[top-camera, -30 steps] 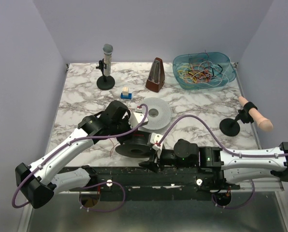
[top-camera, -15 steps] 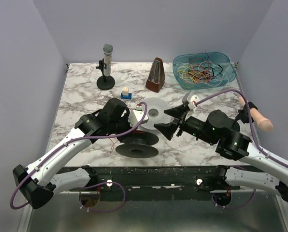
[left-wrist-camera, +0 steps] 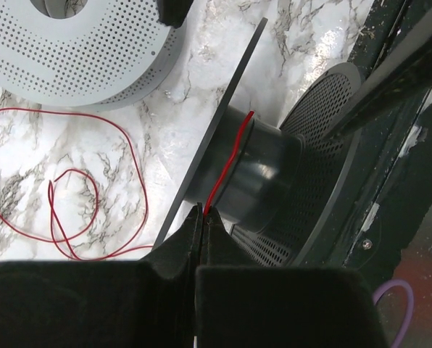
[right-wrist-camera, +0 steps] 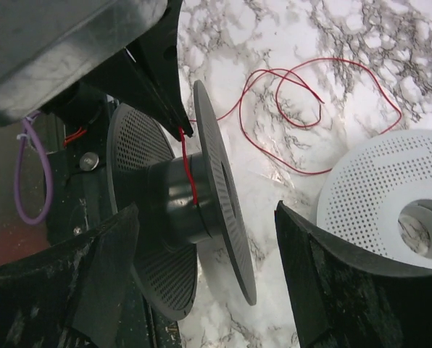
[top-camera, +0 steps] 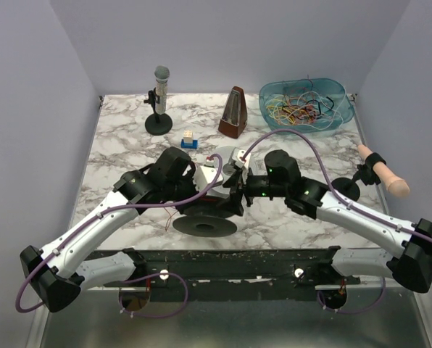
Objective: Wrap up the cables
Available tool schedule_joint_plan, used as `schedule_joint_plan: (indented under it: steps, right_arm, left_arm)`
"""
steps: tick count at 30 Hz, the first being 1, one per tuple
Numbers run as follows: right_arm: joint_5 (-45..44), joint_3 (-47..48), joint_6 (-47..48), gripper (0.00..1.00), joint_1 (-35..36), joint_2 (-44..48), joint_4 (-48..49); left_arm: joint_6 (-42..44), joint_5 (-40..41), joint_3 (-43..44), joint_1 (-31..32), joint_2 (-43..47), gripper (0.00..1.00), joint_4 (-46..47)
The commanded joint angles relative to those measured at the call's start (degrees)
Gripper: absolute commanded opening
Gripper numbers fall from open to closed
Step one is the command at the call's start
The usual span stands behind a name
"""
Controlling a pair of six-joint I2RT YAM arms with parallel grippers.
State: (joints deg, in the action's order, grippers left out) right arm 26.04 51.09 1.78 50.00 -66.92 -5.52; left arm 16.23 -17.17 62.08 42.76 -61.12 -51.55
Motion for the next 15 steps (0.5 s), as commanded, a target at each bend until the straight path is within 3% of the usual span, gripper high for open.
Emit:
schedule_joint_plan:
  steps: [1,15]
  right_arm:
    - [7.88,-1.07,1.47,0.83,-1.31,-2.95,8.4]
    - [13.77,-3.02,1.91,0.75,-2.45,-10.86,18.97]
  left_arm:
    - [-0.32,-0.85,-0.82,0.39,-0.22,0.0,0.48]
    - [0.03,0.99,-1.44,0.48,-0.93,0.0,1.54]
